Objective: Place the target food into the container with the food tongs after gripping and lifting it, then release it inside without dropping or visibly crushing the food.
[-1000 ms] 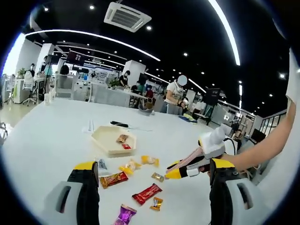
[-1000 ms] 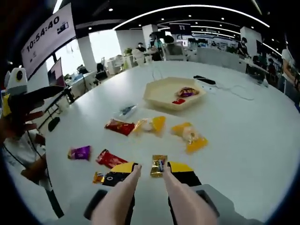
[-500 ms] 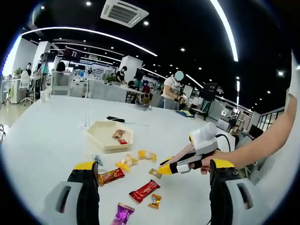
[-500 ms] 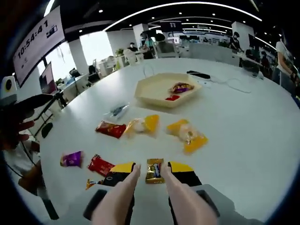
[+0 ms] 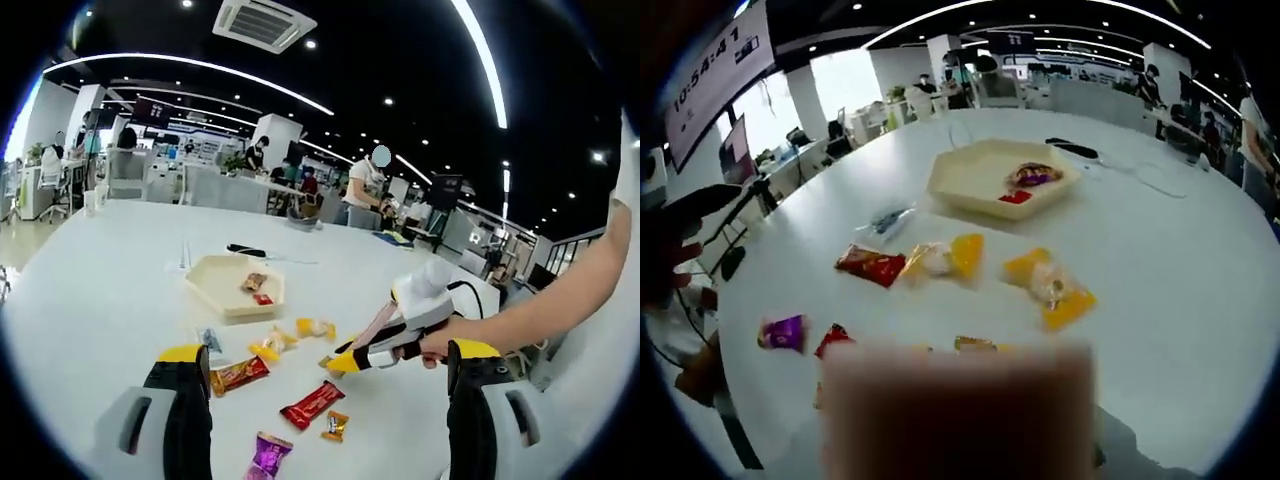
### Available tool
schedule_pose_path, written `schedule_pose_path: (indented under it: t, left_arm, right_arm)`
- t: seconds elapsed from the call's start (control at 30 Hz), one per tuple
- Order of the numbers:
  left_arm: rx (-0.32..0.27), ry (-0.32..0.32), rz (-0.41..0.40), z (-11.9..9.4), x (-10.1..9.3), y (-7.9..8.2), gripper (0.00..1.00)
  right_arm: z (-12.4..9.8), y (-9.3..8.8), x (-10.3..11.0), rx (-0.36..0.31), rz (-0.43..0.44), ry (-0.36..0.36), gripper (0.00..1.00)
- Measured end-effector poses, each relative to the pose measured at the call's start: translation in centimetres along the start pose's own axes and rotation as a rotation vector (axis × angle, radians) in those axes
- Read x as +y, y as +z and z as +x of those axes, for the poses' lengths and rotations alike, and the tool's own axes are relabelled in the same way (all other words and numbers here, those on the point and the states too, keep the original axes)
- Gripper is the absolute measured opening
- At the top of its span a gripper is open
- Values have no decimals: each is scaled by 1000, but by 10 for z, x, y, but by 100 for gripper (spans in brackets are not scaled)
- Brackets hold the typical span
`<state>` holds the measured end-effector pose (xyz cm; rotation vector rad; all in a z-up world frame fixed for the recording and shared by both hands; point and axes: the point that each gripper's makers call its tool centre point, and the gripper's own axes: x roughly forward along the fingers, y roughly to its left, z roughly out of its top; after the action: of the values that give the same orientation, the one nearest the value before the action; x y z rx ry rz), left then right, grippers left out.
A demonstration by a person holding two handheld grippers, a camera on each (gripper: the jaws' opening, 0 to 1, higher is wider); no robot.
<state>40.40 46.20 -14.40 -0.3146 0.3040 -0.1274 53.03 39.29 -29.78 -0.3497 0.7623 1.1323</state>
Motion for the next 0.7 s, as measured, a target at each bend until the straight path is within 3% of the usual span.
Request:
schedule_pose_path:
  t: [0.13,0.37,0.7]
  left_arm:
    - [-8,-31,9,8,-8,4,99]
    - [13,-43,20,16,-14,-4,99]
    - [-1,-33,-6,12,-9,-3,99]
  right_arm:
    - [-2,-1,1,-2,-21,1,21]
    - [-3,-2,3,7,-105,-13,18]
    - [-3,-1,-9,-8,54,8,17]
